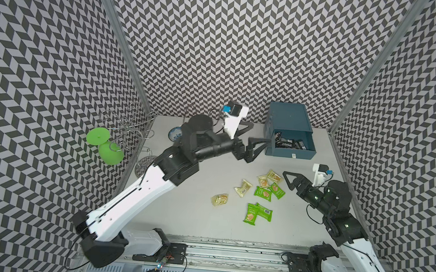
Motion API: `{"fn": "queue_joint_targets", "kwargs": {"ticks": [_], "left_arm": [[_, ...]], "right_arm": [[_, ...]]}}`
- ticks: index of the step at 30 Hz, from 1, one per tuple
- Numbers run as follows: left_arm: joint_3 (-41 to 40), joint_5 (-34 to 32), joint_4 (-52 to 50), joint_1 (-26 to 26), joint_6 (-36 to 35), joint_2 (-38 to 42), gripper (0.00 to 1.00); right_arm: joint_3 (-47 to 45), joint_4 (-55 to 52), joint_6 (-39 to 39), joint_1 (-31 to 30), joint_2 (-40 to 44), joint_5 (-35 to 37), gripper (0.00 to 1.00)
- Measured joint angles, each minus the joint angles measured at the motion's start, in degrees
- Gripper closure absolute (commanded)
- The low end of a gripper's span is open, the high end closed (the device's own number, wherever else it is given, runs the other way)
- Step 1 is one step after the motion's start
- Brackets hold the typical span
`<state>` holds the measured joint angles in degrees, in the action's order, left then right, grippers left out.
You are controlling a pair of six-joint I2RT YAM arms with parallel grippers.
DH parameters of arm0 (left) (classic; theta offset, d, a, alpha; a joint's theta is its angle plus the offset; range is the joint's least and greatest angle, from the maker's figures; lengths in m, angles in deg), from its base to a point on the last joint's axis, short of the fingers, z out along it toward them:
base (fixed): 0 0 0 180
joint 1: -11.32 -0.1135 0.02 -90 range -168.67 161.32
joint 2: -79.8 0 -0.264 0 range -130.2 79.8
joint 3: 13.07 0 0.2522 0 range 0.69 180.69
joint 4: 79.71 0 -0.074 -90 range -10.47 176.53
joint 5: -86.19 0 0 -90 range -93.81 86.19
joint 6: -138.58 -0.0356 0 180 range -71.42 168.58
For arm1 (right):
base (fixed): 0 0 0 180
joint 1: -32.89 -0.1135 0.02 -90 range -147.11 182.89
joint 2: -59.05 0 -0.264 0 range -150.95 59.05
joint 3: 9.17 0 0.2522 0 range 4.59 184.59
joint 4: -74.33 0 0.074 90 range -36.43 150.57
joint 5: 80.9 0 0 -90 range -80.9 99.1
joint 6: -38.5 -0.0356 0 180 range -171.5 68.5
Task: Place the cookies into the drawer by color
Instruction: Close the drawer in the storage box.
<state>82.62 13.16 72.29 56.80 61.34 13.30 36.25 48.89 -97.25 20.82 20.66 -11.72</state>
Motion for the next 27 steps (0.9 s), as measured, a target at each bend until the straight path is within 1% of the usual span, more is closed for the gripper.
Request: {"fn": "queue_joint_targets", "kwargs": {"ticks": [3,7,10,14,18,19,22,25,27], "left_arm": [[-9.4,-3.9,-0.5,0.0,-2.8,11.4,0.00],[-19.2,-10.0,-3.1,-0.6,-4.5,22.2,0.01],[-24.6,-13.5,-5.9,-0.9,-5.0,26.2,0.00],[-29.9,-16.7,-9.1,-1.0,-5.4,28.0,0.00],[-34.7,-18.2,-9.8,-1.4,-5.6,28.7,0.00],[-36.0,-18.4,-9.8,-1.4,-5.6,28.9,0.01],[-39.2,-18.4,-9.4,-1.8,-5.6,29.1,0.01],[-42.0,-17.7,-8.1,-2.0,-5.6,29.4,0.01],[-43.4,-17.2,-7.3,-2.1,-5.6,29.8,0.00]], "right_arm": [[2.0,4.7,-1.8,0.1,-4.6,1.9,0.00],[4.7,10.0,-4.3,1.2,-10.5,5.0,0.00],[5.1,13.0,-6.4,3.0,-13.9,6.3,0.00],[4.8,15.5,-10.0,6.6,-17.1,6.4,0.00],[3.4,20.0,-13.7,10.4,-20.1,4.5,0.14],[3.1,21.0,-14.3,11.1,-21.2,3.9,0.20],[3.0,22.7,-15.4,11.9,-24.3,1.6,0.31],[3.0,23.5,-15.8,11.9,-26.3,-1.0,0.38],[3.0,24.3,-16.1,11.9,-27.3,-2.2,0.39]]}}
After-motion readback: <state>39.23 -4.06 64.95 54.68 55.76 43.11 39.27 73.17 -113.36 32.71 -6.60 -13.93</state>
